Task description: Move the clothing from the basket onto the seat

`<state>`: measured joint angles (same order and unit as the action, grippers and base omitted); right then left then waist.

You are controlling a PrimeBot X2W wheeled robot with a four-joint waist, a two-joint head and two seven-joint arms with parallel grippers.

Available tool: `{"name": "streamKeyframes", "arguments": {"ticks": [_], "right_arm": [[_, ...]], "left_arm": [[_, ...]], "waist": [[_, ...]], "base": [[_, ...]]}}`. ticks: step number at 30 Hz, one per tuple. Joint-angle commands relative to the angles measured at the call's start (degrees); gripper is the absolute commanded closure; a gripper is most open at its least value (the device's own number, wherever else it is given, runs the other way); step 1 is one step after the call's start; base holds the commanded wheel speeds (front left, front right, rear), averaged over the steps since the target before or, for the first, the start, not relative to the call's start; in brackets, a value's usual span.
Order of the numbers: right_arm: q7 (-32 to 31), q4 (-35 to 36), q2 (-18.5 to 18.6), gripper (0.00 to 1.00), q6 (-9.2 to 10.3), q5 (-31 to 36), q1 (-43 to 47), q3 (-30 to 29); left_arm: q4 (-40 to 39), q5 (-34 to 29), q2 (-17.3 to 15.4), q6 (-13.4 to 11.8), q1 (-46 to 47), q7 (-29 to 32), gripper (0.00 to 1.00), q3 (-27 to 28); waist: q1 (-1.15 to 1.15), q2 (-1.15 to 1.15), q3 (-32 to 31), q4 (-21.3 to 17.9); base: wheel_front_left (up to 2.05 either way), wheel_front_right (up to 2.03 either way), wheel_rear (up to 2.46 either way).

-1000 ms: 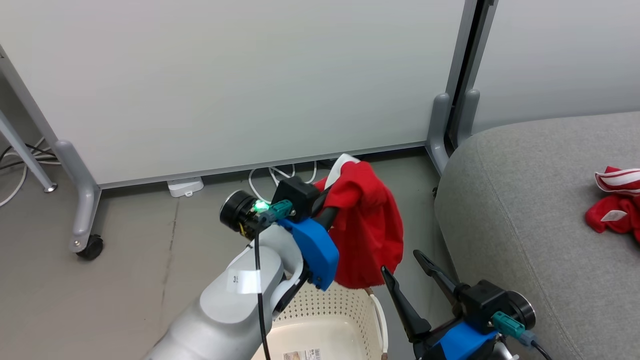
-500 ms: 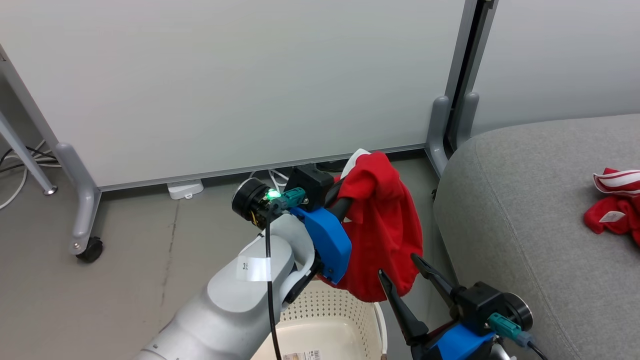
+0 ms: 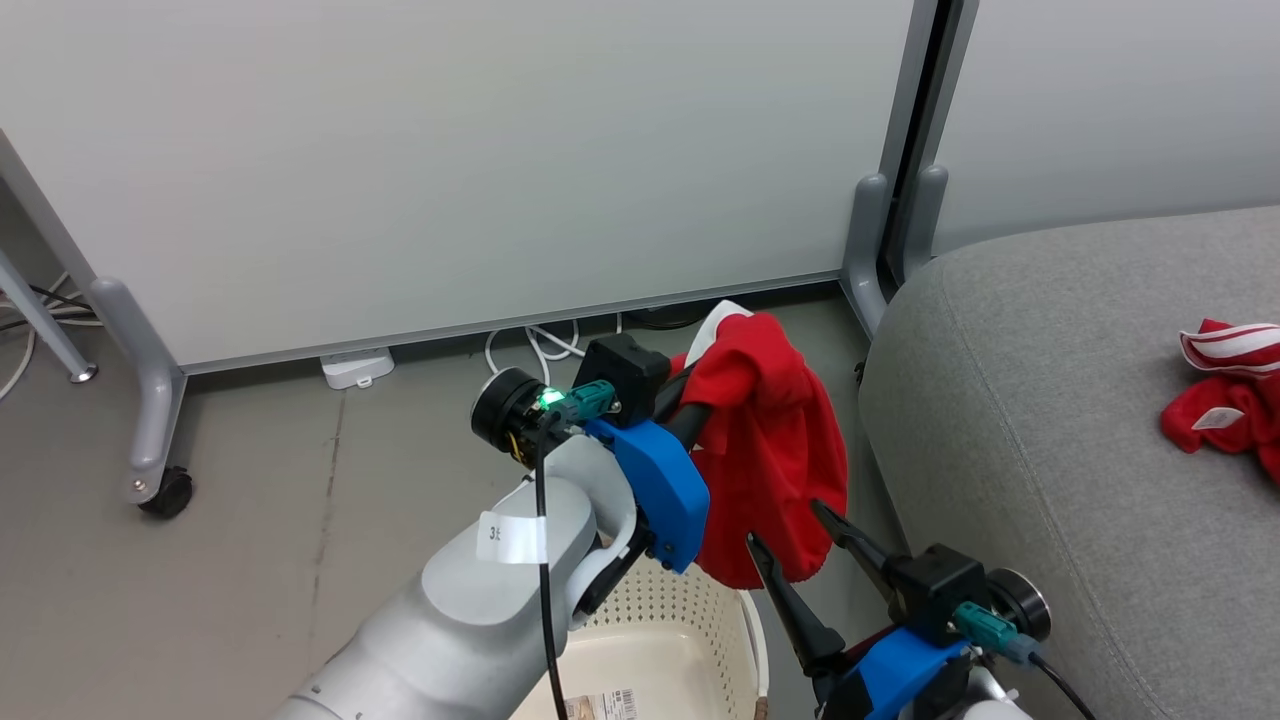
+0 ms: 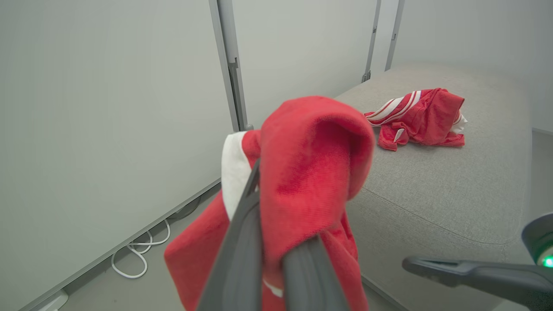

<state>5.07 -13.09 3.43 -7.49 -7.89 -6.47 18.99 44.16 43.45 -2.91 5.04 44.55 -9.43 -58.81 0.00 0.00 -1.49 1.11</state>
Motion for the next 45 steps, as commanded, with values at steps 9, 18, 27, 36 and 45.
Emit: {"name": "streamKeyframes", "arguments": {"ticks": [9, 18, 27, 36, 45], "right_arm": [[1.32, -8.66, 0.26, 0.00, -0.01, -0.12, -8.45, 1.08], [2.34, -19.95, -0.41, 0.00, -0.01, 1.26, -16.23, 1.71], [4.22, -29.72, -0.57, 0.00, -0.01, -1.26, -22.23, 4.36], [6.41, -36.53, -0.57, 0.00, -0.01, -5.69, -27.13, 10.01], [8.25, -39.95, -0.58, 0.90, -0.01, -10.08, -29.38, 13.58]], "left_arm": [[-0.20, 2.12, -0.01, -0.87, 1.54, -0.85, 1.00, -2.27], [-0.68, 4.01, -0.02, -1.14, 1.91, -1.24, 1.00, -4.66], [-0.99, 5.91, -0.01, -1.28, 2.59, -1.46, 1.00, -6.88], [-1.14, 7.51, 0.00, -1.39, 2.98, -1.80, 1.00, -8.93], [-0.61, 8.65, 0.00, -1.85, 3.74, -2.37, 1.00, -10.17]], "waist": [[0.00, 0.00, 0.80, 0.77], [0.00, 0.00, 1.06, 1.23], [0.00, 0.00, 0.94, 1.68], [0.00, 0.00, 0.70, 2.07], [0.00, 0.00, 0.61, 2.20]], "base": [[0.00, 0.00, 0.00], [0.00, 0.00, 0.00], [0.00, 0.00, 0.00], [0.00, 0.00, 0.00], [0.00, 0.00, 0.00]]}}
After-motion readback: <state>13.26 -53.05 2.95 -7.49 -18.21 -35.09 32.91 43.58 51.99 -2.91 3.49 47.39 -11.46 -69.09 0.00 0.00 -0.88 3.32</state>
